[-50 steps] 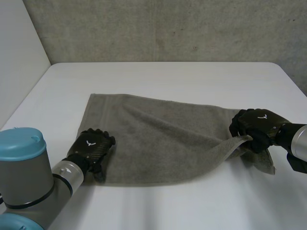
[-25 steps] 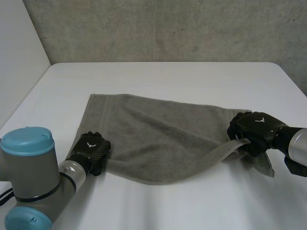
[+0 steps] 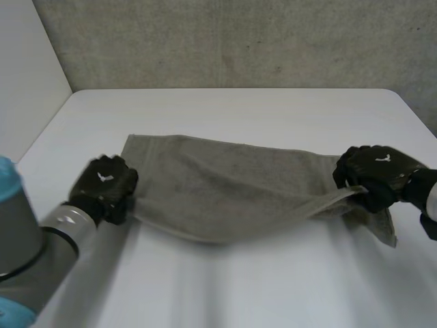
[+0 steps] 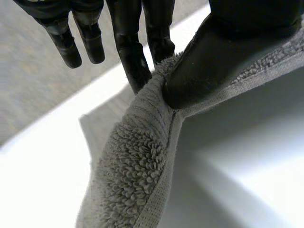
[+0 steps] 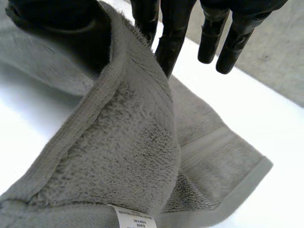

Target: Fold the towel.

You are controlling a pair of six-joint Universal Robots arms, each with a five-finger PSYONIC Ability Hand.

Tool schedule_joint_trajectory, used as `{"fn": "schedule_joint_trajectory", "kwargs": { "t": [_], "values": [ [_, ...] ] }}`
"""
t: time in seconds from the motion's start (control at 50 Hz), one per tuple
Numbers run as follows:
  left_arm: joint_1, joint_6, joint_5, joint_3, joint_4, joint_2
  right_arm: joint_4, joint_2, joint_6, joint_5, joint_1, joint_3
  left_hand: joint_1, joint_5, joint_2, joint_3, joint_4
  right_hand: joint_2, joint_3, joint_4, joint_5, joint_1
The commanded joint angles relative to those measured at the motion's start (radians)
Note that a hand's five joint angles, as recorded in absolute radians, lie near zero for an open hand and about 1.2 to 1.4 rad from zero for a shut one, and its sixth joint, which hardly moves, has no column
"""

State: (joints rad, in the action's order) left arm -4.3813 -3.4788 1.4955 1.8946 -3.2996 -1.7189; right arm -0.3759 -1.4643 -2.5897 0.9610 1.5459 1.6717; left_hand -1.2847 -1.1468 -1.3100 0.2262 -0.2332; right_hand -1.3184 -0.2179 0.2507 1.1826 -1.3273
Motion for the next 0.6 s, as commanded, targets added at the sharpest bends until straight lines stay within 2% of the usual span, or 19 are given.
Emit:
{"fn": "schedule_joint_trajectory", "kwargs": {
  "t": [0.02,0.14,0.2,0.28,0.42,0.48,0.6],
  "values": [
    [-0.092,0.000,-0.085,-0.003,0.087,0.165,-0.084,-0.077,0.026,-0.011,-0.047,-0.023,-0.112,-0.075,-0.086,-0.052,0.059,-0.078,0.043,-0.076,0.039,-0.069],
    [-0.155,0.000,-0.150,-0.006,0.141,0.217,-0.127,-0.096,0.095,-0.010,-0.044,-0.035,-0.112,-0.075,-0.086,-0.052,0.059,-0.078,0.043,-0.076,0.039,-0.069],
    [-0.158,-0.002,-0.161,-0.011,0.152,0.211,-0.127,-0.091,0.109,-0.007,-0.041,-0.040,-0.112,-0.075,-0.086,-0.052,0.059,-0.078,0.043,-0.076,0.039,-0.069],
    [-0.159,-0.003,-0.161,-0.031,0.152,0.194,-0.127,-0.016,0.134,0.005,-0.041,-0.078,-0.112,-0.075,-0.086,-0.052,0.059,-0.078,0.043,-0.076,0.039,-0.069],
    [-0.139,-0.011,-0.159,-0.149,0.150,0.001,-0.126,0.093,0.129,0.012,-0.036,-0.179,-0.112,-0.075,-0.086,-0.052,0.059,-0.078,0.043,-0.076,0.039,-0.069],
    [-0.139,-0.017,-0.159,-0.181,0.149,-0.041,-0.126,0.157,0.122,0.007,-0.010,-0.245,-0.112,-0.075,-0.086,-0.052,0.059,-0.078,0.043,-0.076,0.039,-0.069],
    [-0.110,-0.060,-0.146,-0.362,0.149,-0.229,-0.113,0.300,0.118,0.024,0.045,-0.378,-0.112,-0.075,-0.086,-0.052,0.059,-0.078,0.043,-0.076,0.039,-0.069]
  ]
}}
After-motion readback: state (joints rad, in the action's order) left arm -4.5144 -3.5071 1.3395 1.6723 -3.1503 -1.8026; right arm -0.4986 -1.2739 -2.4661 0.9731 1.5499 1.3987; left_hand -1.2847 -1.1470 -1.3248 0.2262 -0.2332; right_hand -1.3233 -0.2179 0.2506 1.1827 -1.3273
